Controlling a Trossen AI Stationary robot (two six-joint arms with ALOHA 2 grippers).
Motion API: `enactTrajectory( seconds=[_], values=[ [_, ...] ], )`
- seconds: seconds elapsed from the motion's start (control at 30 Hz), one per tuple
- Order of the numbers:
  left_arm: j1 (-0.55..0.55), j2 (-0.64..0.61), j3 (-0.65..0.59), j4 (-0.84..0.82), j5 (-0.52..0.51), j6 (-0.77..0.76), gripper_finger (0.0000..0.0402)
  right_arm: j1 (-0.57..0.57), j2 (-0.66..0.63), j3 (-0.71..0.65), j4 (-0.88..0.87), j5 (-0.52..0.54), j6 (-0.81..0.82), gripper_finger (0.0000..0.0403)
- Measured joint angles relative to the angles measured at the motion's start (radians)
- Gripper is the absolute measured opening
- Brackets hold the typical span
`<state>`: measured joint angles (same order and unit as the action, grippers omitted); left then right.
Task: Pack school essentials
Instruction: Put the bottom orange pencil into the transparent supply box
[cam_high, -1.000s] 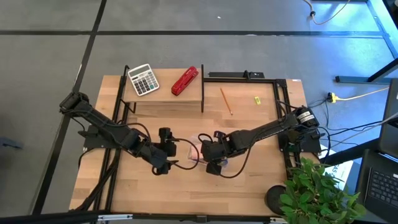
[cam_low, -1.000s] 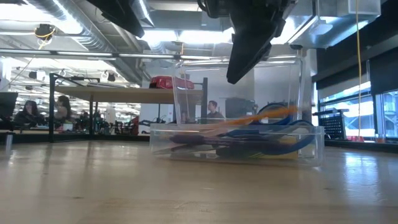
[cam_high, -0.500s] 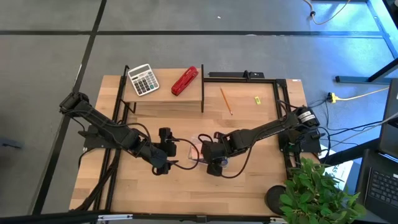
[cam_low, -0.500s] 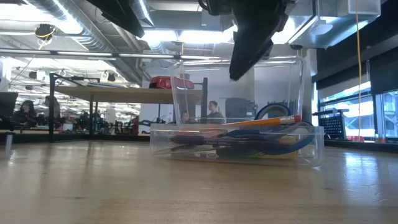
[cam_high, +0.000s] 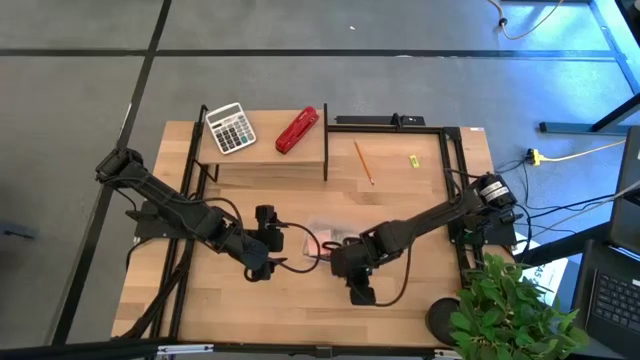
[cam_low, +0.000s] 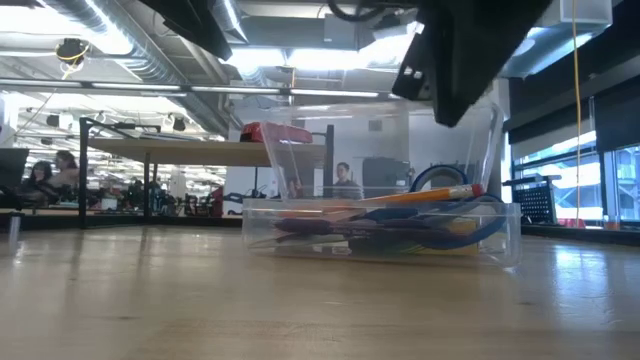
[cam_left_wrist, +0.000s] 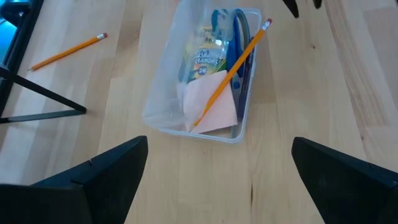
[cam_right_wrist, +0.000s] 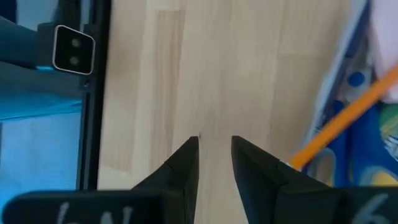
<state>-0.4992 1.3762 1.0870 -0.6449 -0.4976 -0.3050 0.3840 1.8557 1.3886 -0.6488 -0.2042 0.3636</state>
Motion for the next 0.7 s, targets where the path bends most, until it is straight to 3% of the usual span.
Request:
enactTrajectory(
  seconds=[0.3, 0.5, 0.7],
  values=[
    [0.000, 0.000, 0.000, 0.000, 0.000, 0.001, 0.0393, 0.000, 0.001, -0.044, 0.030, 0.045, 0.027, 0.0097],
    [0.000, 0.000, 0.000, 0.000, 0.000, 0.001, 0.0393, 0.002, 0.000, 0.023, 0.022, 0.046, 0.023, 0.0097],
    [0.000, 0.000, 0.000, 0.000, 0.000, 0.001, 0.0393, 0.013, 0.000, 0.147, -0.098, 0.062, 0.020, 0.0097]
  ],
)
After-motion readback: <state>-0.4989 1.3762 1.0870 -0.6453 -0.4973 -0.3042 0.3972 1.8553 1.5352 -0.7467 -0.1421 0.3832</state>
